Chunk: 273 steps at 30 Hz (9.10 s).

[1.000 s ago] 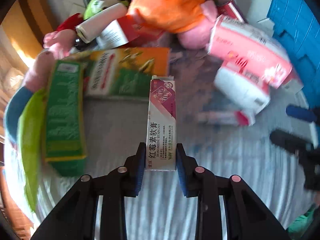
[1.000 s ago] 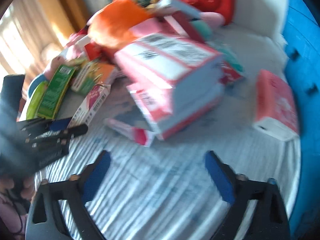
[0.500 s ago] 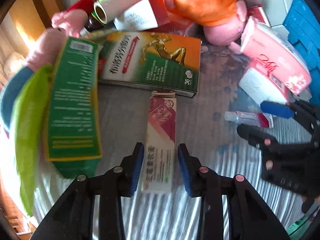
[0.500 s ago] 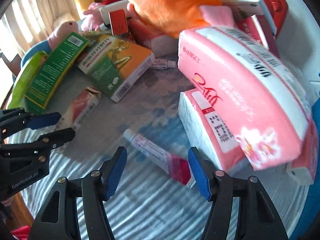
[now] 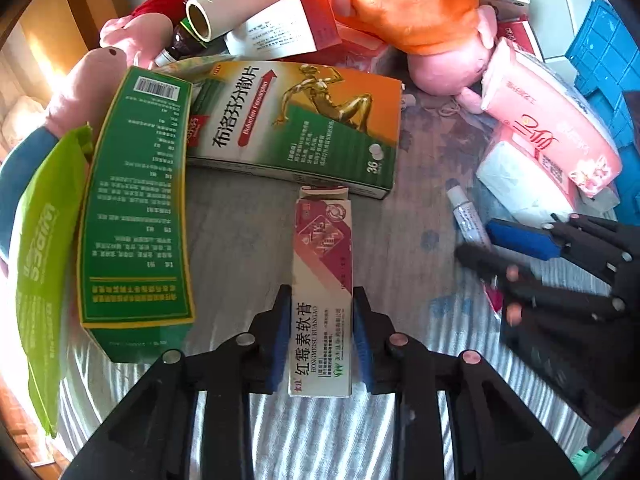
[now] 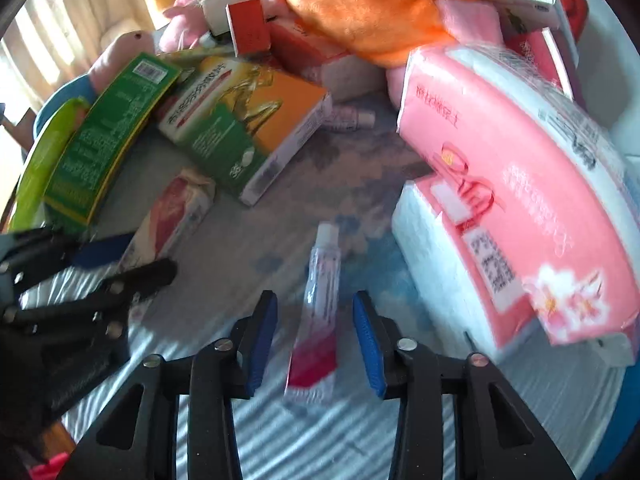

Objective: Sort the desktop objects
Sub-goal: 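Grasp the white ointment tube with the right tool, then carry the ointment box in the left tool and tube in the right tool to the bin, then open both tools to drop the ointment box and tube into the bin, then move both tools back to the heap on the table, then grasp the white-and-pink tissue pack with the right tool while left reaches the green snack bag, then grasp the green snack bag with the left tool and lift it, then carry the snack bag in the left tool and tissue pack in the right tool to the bin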

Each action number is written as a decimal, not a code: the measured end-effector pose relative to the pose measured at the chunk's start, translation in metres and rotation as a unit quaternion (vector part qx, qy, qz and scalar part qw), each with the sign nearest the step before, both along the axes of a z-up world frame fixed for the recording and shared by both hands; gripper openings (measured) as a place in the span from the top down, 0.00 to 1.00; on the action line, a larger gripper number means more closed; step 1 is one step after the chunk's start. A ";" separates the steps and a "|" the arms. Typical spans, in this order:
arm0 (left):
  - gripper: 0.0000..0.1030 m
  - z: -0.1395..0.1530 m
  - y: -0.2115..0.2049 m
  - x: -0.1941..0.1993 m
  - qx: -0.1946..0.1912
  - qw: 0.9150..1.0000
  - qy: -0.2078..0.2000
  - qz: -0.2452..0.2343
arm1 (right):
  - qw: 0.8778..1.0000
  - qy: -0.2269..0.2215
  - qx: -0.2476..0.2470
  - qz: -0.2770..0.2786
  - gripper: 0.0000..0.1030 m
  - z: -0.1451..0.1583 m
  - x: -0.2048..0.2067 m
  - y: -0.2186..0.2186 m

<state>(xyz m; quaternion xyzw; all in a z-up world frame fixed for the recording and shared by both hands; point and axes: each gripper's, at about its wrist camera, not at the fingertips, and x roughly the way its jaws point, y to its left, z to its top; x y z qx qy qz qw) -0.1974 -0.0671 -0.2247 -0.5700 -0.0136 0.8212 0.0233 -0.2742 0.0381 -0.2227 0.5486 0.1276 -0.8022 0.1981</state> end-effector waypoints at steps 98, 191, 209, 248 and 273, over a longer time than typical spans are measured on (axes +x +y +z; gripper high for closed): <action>0.37 0.285 0.484 0.138 0.037 0.909 0.163 -0.382 | 0.832 0.284 0.145 -0.454 0.00 0.289 0.234 0.511; 0.76 0.025 -0.171 -0.001 -0.059 0.990 -0.010 0.124 | 0.999 0.040 0.001 -0.025 0.05 0.076 -0.047 0.082; 0.98 0.082 -0.178 0.018 -0.058 0.990 0.063 0.112 | 0.995 0.079 -0.023 -0.050 0.07 0.117 0.005 0.090; 0.16 -0.016 -0.202 -0.010 -0.074 0.995 0.015 -0.058 | 0.986 -0.003 -0.022 -0.167 0.05 0.033 0.076 0.059; 0.81 0.213 -0.111 0.053 -0.004 0.960 0.273 -0.057 | 0.969 0.188 -0.073 -0.142 0.12 0.192 0.092 0.070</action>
